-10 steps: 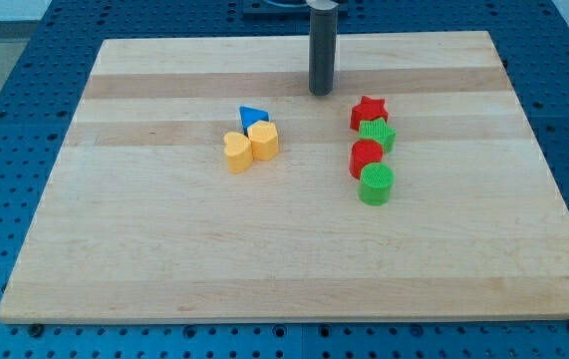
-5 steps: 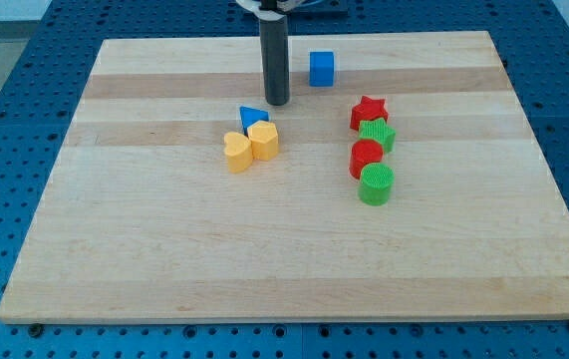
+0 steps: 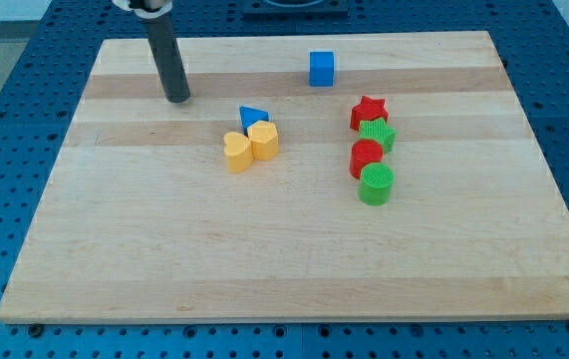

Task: Move your arm towards top left

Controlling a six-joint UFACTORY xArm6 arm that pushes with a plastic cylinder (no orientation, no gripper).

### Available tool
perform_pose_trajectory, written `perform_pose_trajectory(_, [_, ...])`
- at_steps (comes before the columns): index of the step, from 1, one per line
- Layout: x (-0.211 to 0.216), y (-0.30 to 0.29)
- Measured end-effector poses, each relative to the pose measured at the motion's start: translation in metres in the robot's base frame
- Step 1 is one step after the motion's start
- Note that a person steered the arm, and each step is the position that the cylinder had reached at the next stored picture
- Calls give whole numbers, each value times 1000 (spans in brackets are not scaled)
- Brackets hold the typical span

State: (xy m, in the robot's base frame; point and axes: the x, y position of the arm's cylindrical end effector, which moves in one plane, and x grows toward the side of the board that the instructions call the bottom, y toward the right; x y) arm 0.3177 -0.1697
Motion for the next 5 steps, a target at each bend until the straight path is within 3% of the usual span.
perform_pose_trajectory(3, [-6,-77])
perform_pose_trajectory(5, [-19,-96])
